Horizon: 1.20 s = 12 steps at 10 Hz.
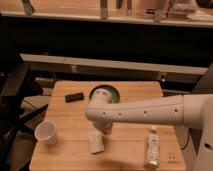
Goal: Place the pepper on the white sponge
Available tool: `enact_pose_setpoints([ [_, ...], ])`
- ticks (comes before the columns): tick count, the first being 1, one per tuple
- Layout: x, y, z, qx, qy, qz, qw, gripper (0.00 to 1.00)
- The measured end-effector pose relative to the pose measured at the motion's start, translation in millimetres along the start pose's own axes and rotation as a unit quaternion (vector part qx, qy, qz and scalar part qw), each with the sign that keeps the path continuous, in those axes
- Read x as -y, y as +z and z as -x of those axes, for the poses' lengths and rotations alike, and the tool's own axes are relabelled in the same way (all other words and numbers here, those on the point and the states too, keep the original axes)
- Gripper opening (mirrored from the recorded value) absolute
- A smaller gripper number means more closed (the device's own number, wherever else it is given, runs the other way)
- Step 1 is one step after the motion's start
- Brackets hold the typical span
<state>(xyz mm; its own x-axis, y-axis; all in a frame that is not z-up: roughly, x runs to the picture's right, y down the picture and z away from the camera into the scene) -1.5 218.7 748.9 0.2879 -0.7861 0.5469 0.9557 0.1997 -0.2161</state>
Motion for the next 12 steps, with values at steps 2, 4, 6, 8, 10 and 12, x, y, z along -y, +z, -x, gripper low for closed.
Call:
enact_pose_setpoints([
  [2, 0, 2, 3, 0.001, -0.009, 0.001, 1.0000, 0.00],
  [4, 0, 4, 6, 0.001, -0.020, 0.003, 0.9998, 0.00],
  [6, 3, 4, 8, 0.003, -0.028, 0.002, 0.9996, 0.00],
  [8, 3, 5, 10, 0.005, -0.038, 0.002, 0.9993, 0.00],
  [10, 4, 6, 12, 0.006, -0.045, 0.003, 0.9990, 0.00],
  [12, 5, 6, 14, 0.007, -0.052, 0.002, 0.9986, 0.00],
])
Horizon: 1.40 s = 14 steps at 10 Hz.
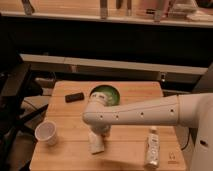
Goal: Place the pepper on the white sponge
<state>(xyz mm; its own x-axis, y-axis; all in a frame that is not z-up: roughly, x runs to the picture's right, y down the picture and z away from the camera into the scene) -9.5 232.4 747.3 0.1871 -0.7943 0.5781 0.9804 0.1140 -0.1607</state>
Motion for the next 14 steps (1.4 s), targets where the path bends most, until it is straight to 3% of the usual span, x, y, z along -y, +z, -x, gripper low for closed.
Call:
enact_pose_setpoints([
  [14, 8.5, 6.6, 9.1, 0.011, -0.041, -0.007, 0.9991, 0.00],
])
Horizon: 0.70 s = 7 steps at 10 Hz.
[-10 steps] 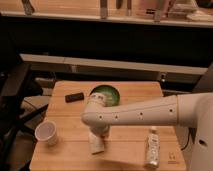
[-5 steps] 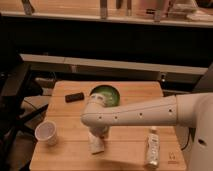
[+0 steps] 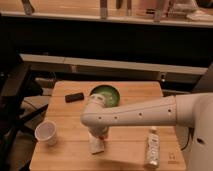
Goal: Place the pepper on the white sponge
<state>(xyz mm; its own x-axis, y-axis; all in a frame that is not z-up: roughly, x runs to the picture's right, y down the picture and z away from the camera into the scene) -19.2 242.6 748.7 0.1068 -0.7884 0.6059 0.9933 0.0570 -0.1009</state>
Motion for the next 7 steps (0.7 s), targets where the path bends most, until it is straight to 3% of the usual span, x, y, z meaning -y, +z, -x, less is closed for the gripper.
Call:
enact_pose_setpoints([
  [7, 3.8, 4.7, 3.7, 0.004, -0.018, -0.003, 0.9998, 0.00],
])
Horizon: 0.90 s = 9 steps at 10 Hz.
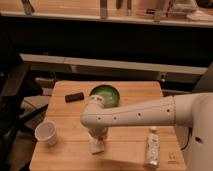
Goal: Place the pepper on the white sponge
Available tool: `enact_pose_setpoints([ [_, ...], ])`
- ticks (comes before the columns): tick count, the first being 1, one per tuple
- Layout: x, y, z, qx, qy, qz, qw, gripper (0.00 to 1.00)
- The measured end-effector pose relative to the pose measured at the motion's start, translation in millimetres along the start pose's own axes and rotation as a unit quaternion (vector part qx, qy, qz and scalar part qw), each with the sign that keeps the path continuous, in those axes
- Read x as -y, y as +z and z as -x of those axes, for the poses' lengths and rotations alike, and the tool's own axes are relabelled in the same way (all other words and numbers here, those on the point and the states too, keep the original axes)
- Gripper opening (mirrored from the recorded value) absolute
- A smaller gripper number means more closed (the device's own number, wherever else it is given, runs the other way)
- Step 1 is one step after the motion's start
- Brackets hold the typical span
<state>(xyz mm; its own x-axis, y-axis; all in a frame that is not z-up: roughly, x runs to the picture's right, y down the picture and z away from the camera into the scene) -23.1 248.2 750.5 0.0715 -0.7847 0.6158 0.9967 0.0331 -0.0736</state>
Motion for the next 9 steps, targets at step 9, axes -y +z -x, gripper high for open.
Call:
enact_pose_setpoints([
  [9, 2.6, 5.5, 0.7, 0.002, -0.016, -0.004, 0.9999, 0.00],
])
